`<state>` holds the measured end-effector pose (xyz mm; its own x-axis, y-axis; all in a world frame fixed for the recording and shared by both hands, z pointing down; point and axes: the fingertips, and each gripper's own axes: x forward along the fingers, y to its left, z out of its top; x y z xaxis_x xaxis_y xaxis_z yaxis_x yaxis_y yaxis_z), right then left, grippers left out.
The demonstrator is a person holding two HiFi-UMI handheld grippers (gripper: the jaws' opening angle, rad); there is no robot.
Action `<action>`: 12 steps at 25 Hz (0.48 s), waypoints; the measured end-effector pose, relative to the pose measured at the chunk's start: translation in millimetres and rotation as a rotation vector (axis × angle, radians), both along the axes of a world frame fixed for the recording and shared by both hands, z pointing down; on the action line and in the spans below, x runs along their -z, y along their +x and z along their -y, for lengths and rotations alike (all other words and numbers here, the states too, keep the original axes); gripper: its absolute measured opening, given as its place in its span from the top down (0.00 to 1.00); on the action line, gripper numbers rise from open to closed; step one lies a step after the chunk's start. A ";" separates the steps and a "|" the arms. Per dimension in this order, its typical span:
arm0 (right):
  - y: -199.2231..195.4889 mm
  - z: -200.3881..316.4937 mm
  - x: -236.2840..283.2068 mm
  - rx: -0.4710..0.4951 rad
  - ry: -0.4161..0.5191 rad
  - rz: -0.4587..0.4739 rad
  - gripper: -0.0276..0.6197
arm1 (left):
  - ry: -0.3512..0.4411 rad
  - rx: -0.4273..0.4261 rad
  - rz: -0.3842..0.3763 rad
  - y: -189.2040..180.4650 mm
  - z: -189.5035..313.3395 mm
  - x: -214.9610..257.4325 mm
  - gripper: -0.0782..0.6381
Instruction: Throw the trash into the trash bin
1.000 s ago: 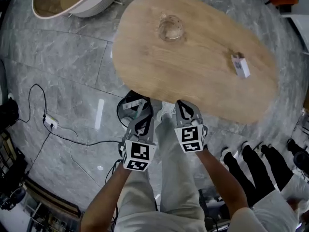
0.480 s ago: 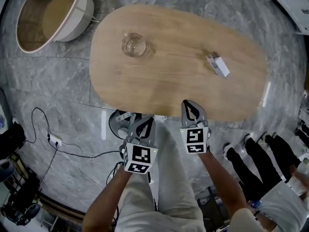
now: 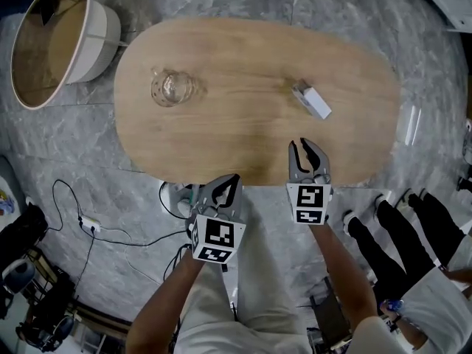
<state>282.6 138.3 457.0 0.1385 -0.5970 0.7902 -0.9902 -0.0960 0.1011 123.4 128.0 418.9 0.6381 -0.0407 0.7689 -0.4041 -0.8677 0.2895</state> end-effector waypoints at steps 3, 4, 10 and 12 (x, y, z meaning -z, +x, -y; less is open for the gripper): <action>26.0 4.5 -1.0 -0.026 0.007 -0.013 0.77 | -0.008 -0.014 0.006 16.4 1.3 -2.3 0.89; 34.2 5.5 -1.1 -0.037 0.009 -0.017 0.76 | -0.011 -0.018 0.007 21.4 2.0 -2.4 0.89; 77.4 11.1 -0.7 -0.084 0.012 -0.033 0.66 | -0.021 -0.058 0.002 54.1 6.1 -1.2 0.89; 90.1 12.4 -3.1 -0.076 0.005 -0.036 0.60 | -0.024 -0.070 0.000 65.9 6.3 -1.4 0.89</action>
